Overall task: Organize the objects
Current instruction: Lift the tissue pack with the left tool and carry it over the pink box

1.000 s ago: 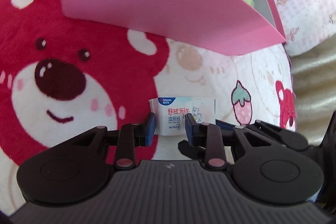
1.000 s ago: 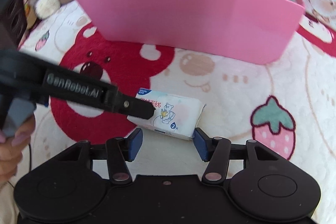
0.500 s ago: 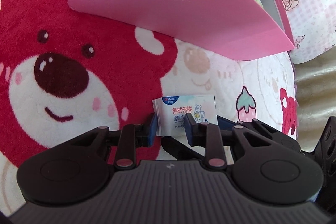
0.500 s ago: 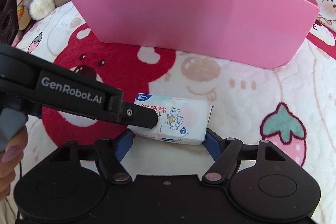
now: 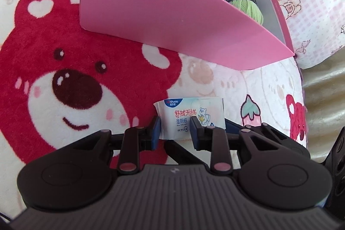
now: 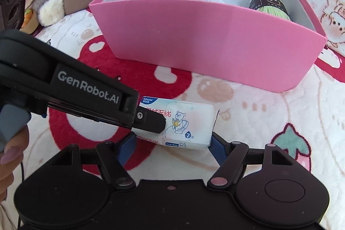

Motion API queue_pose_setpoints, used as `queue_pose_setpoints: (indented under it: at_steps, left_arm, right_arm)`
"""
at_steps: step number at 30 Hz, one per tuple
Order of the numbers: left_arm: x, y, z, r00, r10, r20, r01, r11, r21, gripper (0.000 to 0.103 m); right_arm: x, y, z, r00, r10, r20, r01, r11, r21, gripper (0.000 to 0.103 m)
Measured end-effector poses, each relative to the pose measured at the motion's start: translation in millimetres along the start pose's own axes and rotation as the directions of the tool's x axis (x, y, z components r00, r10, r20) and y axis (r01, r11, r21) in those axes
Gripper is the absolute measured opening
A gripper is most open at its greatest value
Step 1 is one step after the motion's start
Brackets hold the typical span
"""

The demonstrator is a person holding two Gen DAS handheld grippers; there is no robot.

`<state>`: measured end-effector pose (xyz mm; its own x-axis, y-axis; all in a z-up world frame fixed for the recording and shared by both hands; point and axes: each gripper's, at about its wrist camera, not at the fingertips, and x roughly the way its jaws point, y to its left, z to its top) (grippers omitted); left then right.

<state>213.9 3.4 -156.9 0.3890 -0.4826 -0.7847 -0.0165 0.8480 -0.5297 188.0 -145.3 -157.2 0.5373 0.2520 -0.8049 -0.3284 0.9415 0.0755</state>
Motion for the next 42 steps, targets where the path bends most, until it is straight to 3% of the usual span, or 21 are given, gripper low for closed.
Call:
queue_pose_setpoints:
  at_steps: [12,18,23,28,42]
  left_arm:
    - [-40,-14,-7,0.998,0.045,0.045,-0.047,0.997,0.057,0.029]
    - [-55,-20,-14,0.997,0.043,0.063,-0.044,0.999,0.021,0.029]
    - [-58,-29,-20,0.997,0.051,0.064,-0.055,0.997,0.051,0.029]
    - [-73,-30,-18,0.998,0.013,0.056,-0.015,0.999,0.042,0.027]
    - [-132,-57,-11,0.995,-0.065,0.081,0.048,0.98,0.194,0.027]
  right_arm:
    - [-30,24,5,0.998,0.0,0.061,0.001,1.0,-0.008,0.076]
    - [-44,24,9,0.998,0.019,0.059,-0.02,1.0,0.014,0.076]
    - [-46,24,10,0.999,0.019,0.035,-0.02,0.999,0.037,0.076]
    - [-63,22,7,0.998,0.037,0.048,-0.039,0.998,0.048,0.077]
    - [-121,34,19,0.988,0.018,0.156,-0.023,0.999,0.03,0.077]
